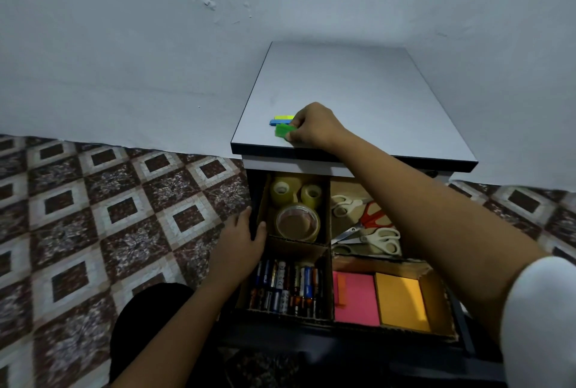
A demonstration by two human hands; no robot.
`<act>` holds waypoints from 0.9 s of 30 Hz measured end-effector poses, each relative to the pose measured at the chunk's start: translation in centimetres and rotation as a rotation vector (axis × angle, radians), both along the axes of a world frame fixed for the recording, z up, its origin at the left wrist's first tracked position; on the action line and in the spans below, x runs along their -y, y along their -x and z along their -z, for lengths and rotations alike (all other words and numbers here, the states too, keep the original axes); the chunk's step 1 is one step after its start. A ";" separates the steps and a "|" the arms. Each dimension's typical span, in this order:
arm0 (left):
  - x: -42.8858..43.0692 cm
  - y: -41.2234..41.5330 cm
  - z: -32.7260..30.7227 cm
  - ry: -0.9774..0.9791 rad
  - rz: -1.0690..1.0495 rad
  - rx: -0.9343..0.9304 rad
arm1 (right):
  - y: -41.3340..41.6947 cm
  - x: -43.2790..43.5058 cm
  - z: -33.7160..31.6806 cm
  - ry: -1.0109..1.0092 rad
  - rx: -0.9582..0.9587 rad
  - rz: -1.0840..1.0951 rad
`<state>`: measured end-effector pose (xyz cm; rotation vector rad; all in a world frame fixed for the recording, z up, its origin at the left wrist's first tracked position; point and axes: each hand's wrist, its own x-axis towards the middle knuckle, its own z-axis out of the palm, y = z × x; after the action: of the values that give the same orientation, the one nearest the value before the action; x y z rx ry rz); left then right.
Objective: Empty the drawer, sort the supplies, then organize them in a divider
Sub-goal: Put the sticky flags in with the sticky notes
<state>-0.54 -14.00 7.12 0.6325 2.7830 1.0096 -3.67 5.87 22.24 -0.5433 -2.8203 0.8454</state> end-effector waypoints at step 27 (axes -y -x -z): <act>-5.8 9.1 -11.8 0.108 0.612 -0.651 | -2.8 -3.1 1.4 -0.133 -0.155 -0.077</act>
<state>-9.63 -8.23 18.90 1.9217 2.7420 0.5798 -0.89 9.02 20.81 -0.3364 -2.7446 0.6753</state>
